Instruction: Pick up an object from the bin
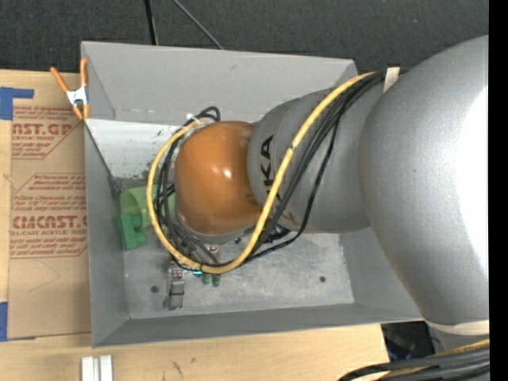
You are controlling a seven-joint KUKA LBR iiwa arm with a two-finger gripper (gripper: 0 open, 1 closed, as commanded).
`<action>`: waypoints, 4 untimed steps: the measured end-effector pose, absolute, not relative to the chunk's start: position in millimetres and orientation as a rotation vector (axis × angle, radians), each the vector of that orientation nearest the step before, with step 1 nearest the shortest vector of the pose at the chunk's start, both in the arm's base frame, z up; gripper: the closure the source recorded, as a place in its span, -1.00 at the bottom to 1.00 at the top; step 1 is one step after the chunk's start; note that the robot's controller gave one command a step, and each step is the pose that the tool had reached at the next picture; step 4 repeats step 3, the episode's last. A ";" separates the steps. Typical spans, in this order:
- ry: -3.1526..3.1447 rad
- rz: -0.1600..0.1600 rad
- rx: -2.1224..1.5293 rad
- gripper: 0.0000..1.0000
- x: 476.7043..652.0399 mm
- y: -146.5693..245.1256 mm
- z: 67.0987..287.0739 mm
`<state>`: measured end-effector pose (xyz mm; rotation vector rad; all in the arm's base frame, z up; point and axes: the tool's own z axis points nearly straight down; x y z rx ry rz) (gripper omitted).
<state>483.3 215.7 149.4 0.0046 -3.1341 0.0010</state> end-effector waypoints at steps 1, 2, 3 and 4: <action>-3.119 0.004 0.339 -1.00 520.2 155.7 67.6; -3.123 -0.003 0.343 1.00 520.8 158.4 70.4; -3.132 -0.003 0.333 1.00 486.8 160.8 225.3; -3.132 -0.003 0.333 1.00 486.8 160.8 225.3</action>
Offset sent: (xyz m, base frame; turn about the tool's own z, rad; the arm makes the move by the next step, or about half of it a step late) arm 0.0376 -0.0582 -0.0794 -0.2158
